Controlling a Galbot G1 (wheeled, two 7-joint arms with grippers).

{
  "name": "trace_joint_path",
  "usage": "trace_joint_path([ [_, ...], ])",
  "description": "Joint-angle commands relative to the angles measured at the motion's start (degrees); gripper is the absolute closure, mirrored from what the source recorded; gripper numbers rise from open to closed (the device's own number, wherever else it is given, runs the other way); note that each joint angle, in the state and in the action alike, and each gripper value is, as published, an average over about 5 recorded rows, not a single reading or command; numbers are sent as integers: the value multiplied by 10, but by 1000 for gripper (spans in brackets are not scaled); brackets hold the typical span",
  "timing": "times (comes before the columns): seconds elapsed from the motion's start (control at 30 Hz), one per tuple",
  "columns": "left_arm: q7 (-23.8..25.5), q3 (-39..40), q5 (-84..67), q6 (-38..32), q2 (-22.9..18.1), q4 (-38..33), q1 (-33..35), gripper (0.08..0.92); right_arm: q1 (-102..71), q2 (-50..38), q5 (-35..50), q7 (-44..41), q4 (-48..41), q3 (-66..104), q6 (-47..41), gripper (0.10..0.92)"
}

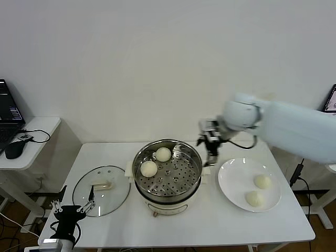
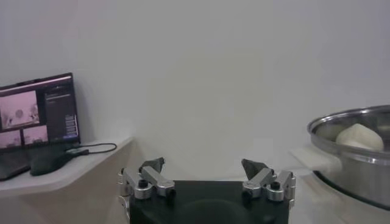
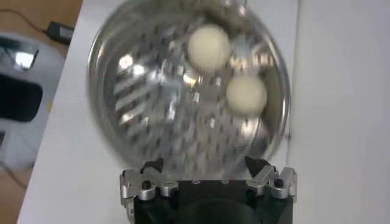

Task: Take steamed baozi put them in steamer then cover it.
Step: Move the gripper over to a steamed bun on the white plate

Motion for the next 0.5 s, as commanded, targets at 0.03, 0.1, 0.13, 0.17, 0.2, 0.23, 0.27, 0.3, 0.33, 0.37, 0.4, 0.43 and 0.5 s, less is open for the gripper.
trace_joint_path([
  [0.03,0,2,1,0,0,1,0,177,-83,-210,-167,-73,43,56,106,203],
  [0.1,0,3,2,0,0,2,0,177,-144,-229,-192,-73,37,101,116,203],
  [0.13,0,4,3,1,-1,2,0,177,-181,-237,-203,-72,34,131,120,202],
  [0.17,0,4,3,1,-1,2,0,177,-225,-245,-214,-72,31,164,124,202],
  [0.2,0,4,4,1,-1,2,0,177,-268,-252,-225,-71,28,197,127,202],
  [0.23,0,4,5,2,-1,2,1,177,-316,-257,-235,-69,26,231,130,203],
  [0.27,0,5,5,2,-1,3,1,177,-362,-261,-245,-67,23,266,133,203],
  [0.3,0,4,6,2,-1,4,2,177,-402,-264,-255,-65,20,298,135,203],
  [0.33,1,4,7,2,-1,5,3,177,-436,-265,-264,-62,17,326,138,203],
  [0.37,1,5,7,3,0,6,4,177,-466,-264,-272,-59,13,350,141,203],
  [0.4,1,5,8,3,1,7,4,177,-488,-261,-280,-56,7,369,144,203],
  [0.43,1,5,9,4,1,8,5,177,-504,-257,-287,-53,1,380,147,202],
  [0.5,1,5,9,5,1,10,4,177,-527,-242,-300,-47,-13,393,151,202],
])
